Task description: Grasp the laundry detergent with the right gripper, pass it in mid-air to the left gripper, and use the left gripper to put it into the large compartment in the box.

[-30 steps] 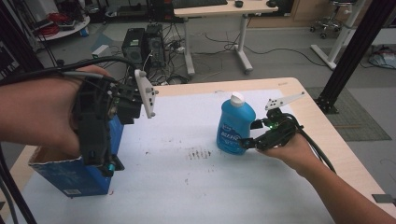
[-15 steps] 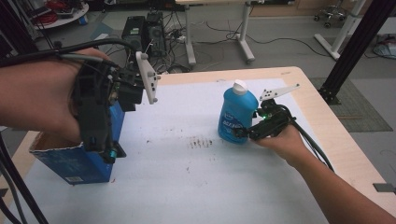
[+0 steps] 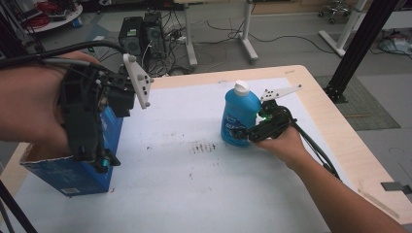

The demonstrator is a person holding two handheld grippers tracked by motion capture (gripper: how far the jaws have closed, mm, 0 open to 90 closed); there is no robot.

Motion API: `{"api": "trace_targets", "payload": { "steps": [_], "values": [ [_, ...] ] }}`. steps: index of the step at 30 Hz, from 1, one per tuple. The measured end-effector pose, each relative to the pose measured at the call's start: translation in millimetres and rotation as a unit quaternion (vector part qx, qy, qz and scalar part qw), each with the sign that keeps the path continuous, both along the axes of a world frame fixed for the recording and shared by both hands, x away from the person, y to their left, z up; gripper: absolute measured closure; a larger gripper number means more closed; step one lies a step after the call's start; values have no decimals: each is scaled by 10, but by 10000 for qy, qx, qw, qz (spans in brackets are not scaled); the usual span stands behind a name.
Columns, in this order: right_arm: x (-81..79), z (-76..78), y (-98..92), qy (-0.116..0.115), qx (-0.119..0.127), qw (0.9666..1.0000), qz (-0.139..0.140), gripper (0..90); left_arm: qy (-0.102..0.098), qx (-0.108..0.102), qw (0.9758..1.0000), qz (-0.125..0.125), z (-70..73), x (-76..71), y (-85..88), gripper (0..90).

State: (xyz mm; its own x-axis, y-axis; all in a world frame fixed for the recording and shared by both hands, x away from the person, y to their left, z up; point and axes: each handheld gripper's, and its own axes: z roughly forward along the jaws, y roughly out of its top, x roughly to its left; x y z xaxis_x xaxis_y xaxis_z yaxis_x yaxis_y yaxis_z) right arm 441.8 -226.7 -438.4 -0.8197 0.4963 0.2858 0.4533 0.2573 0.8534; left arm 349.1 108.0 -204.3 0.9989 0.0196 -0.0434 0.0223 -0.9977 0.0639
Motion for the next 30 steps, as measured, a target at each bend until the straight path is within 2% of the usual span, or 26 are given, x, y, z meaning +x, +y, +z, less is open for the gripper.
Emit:
{"api": "trace_targets", "payload": {
  "steps": [11,13,23,25,30],
  "values": [
    [-33,1,42,-243,97,9996,-128,59,-6,-21,10000,7,-8,-4,18,17],
    [-49,3,28,-324,164,9993,-79,167,6,-21,10000,26,-10,-7,23,17],
    [-73,6,18,-472,91,9986,-205,193,-1,-27,10000,13,-9,-7,37,17],
    [-83,3,12,-502,117,9986,-149,282,-5,-24,10000,14,-10,-5,38,17],
    [-91,-5,28,-551,68,9983,-148,321,2,-23,10000,23,-13,-4,40,17]
  ]
}}
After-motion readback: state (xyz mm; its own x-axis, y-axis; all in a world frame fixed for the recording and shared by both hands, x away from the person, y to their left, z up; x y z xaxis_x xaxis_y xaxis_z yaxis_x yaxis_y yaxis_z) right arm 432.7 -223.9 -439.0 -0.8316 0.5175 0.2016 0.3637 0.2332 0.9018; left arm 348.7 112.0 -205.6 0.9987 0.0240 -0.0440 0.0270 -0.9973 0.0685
